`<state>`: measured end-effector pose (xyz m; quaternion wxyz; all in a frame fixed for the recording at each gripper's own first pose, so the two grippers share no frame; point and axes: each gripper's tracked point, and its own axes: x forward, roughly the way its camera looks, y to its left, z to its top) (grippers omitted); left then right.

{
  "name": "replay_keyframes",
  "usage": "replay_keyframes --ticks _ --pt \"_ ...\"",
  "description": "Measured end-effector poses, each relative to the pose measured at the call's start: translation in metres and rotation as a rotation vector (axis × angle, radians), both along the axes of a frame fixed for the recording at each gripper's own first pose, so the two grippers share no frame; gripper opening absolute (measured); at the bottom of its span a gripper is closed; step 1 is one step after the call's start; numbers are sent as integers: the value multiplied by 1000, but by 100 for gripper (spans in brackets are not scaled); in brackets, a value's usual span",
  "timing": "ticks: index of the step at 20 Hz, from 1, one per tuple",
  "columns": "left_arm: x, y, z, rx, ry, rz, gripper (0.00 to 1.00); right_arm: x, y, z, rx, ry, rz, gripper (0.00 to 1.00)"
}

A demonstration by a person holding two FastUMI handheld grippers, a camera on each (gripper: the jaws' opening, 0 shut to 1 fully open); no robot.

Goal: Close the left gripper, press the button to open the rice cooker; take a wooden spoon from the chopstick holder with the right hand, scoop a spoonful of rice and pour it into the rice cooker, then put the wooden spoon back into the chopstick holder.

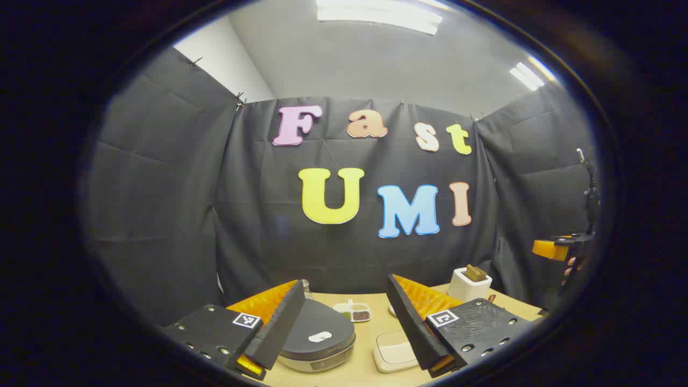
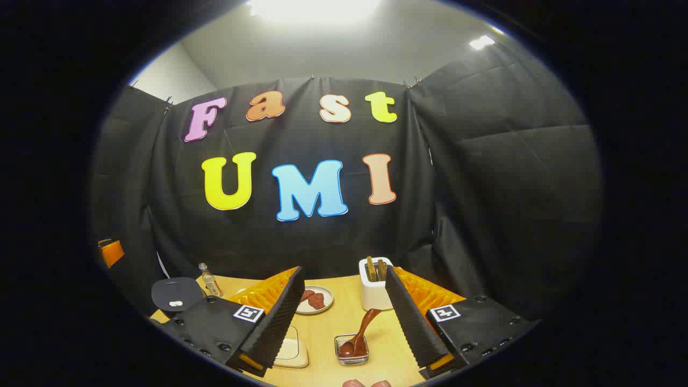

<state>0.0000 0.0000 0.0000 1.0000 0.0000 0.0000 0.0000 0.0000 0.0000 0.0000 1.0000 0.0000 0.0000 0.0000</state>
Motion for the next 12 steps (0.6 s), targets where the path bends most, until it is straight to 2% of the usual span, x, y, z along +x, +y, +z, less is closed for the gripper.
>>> replay_keyframes --ticks 1,7,8,12 --pt "1 -2 0 8 1 -7 96 1 1 0 9 -1 -1 96" --pt "-9 -14 -9 21 10 -52 96 -3 6 -2 -9 0 -4 92" --pt "-9 -14 -10 22 14 -56 97 -4 8 -2 -8 2 -3 97" --pt "-10 -18 -15 -2 24 -72 97 -12 13 -5 -7 9 -3 97"
